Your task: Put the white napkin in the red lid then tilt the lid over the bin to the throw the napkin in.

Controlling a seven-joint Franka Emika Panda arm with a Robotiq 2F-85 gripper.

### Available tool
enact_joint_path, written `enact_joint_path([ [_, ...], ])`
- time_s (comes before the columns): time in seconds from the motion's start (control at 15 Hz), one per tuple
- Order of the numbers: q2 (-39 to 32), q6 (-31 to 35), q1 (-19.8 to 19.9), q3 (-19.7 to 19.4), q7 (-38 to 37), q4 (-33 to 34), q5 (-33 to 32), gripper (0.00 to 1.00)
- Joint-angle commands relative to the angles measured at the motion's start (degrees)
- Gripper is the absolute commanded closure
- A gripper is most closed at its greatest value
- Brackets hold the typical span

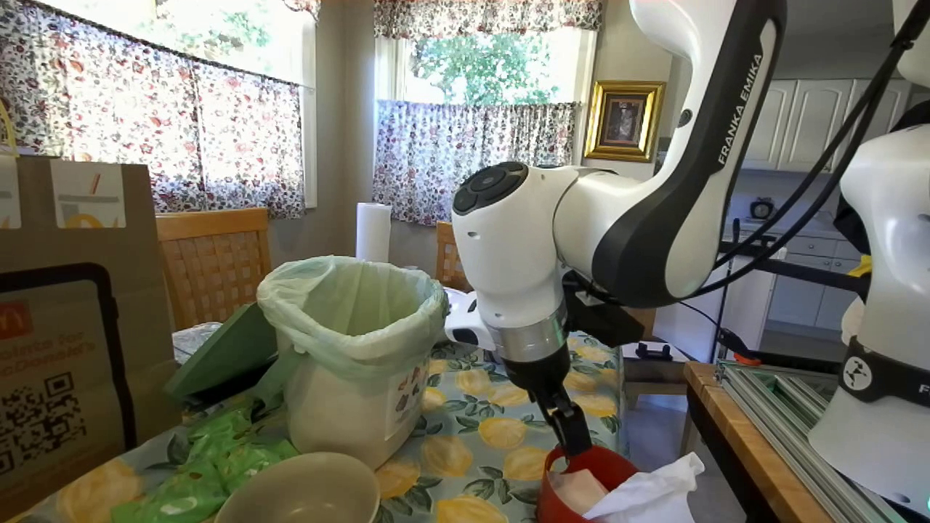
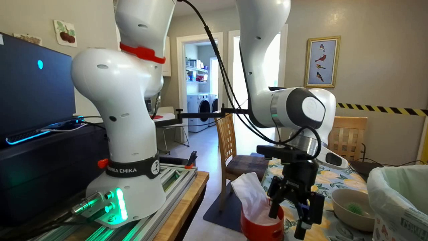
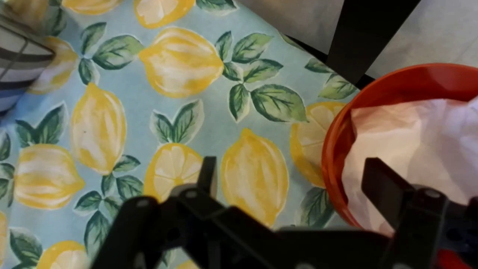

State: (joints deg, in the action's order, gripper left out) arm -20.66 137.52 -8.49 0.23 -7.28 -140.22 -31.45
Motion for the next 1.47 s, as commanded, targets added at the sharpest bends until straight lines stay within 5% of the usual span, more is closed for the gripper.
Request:
enact_joint_path([
  [0.0,-1.98,3.76,-1.60,-1.61,-2.16,-0.16,-5.50,0.25],
  [0.13,-3.28,5.61,-1.88,-2.33,-3.64,0.27,-8.06,0.34],
  [0.67,-5.10,7.15,-2.54,-3.80,-10.84,0.66,-13.50,0.98],
  [1.4,14.34,5.24,-1.23,-6.06,-29.44,-11.07,-23.30,0.99],
])
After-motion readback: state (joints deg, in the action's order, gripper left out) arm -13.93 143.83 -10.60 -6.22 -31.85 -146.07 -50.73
